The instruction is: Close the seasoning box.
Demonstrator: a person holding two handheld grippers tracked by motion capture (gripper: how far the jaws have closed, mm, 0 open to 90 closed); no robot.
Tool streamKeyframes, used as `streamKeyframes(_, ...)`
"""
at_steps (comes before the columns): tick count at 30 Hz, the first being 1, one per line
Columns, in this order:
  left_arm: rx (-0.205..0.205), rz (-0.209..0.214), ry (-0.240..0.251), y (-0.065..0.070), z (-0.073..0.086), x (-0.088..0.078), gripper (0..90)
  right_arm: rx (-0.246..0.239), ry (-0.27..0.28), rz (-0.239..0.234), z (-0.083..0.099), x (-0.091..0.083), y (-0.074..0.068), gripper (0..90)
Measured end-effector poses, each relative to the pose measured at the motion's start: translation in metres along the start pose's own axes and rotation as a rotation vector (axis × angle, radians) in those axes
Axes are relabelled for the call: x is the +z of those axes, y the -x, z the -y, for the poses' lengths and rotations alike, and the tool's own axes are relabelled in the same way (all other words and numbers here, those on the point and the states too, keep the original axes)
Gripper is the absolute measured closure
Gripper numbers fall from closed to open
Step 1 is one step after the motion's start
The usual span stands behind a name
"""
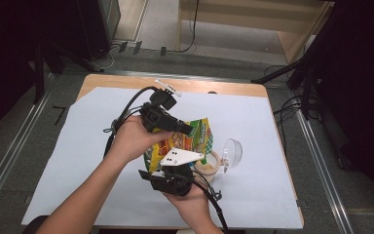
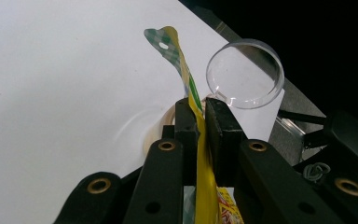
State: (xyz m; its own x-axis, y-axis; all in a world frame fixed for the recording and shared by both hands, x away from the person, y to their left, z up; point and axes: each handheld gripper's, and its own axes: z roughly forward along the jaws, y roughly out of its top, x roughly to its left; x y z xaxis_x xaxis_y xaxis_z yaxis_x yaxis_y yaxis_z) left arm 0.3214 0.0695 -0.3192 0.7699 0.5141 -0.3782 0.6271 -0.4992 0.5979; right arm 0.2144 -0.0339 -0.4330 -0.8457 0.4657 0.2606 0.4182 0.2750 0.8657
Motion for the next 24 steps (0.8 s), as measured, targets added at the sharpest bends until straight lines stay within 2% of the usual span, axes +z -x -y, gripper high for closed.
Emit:
streamKeyframes(10,0.015,0.002,-0.004,0.0023,-0.0062,0.0052,84.5,0.011,0.007,0.016,0.0003,-0.0049,0.0040,67.3)
streamKeyframes(16,0.016,-0.002,0.003,0.0034,-0.0027,0.0049,84.5,0.008,0.008,0.015,0.0029,-0.0021,0.0036,67.7)
streamKeyframes(24,0.037,-0.010,0.000,0.0097,-0.0022,0.0020,84.5,0.008,0.020,0.013,0.0032,-0.0012,0.0008,68.6)
